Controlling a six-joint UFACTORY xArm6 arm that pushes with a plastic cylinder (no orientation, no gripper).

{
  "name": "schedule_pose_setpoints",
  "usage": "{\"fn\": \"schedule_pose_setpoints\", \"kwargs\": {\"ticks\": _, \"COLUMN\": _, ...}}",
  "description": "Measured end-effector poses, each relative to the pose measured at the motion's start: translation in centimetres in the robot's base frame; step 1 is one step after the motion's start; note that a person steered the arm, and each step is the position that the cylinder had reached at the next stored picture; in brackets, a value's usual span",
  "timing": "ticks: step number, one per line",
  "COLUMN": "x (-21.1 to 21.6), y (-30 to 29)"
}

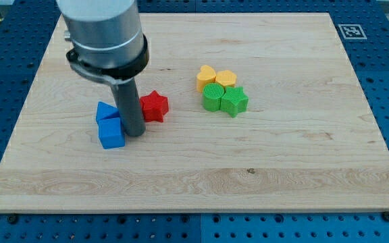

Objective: Separate blue cube from triangle

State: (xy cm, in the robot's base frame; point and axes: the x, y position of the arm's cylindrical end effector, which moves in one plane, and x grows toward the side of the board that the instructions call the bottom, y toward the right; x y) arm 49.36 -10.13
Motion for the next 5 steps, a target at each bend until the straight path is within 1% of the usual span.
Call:
{"fn": "schedule_pose_setpoints", "kwargs": {"ticks": 1, "x": -0.2, "y": -0.4}}
{"fn": "schedule_pose_setpoints", "kwargs": {"ticks": 2, "x": -0.9, "y": -2.4}}
{"fn": "schedule_pose_setpoints", "kwargs": {"ticks": 3, "x": -1.6, "y": -3.3}}
{"fn": "schedule_pose_setpoints", "kwargs": {"ticks": 4, "x": -0.8, "y": -3.0}}
{"fn": "schedule_pose_setpoints", "kwargs": {"ticks": 5, "x": -0.7, "y": -0.3}}
